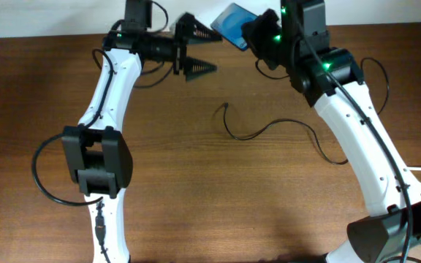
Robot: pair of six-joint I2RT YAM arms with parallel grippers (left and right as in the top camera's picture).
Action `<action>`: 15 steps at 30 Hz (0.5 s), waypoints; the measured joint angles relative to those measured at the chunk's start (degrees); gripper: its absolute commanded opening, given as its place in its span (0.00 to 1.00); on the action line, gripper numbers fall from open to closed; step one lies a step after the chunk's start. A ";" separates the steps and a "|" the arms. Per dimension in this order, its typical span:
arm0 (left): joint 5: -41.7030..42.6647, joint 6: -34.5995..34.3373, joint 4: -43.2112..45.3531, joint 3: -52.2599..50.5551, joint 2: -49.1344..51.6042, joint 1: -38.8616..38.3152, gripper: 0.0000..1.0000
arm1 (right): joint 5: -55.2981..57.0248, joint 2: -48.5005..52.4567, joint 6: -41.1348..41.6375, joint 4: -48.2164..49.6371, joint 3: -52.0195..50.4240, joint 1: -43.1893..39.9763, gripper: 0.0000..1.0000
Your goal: Plug charger to phone and switch on socket
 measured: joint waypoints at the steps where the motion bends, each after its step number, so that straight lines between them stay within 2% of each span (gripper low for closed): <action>1: 0.17 -2.60 3.80 0.11 0.00 0.26 1.00 | 0.17 0.31 1.84 -0.13 -0.09 -0.02 0.04; 5: 0.09 -12.41 13.88 0.20 -0.11 0.79 1.00 | 0.37 1.77 6.73 2.86 -2.80 0.11 0.04; 8: -0.13 -15.61 14.56 0.20 -0.11 0.79 1.00 | 0.28 2.34 7.93 6.75 -5.14 0.09 0.04; 9: -0.13 -16.20 14.58 0.20 -0.11 0.79 1.00 | -0.90 2.43 7.80 10.80 -6.88 -0.11 0.04; 15: -0.20 -18.36 14.69 0.20 -0.11 1.51 1.00 | -7.58 2.49 6.38 16.55 -10.14 -2.29 0.04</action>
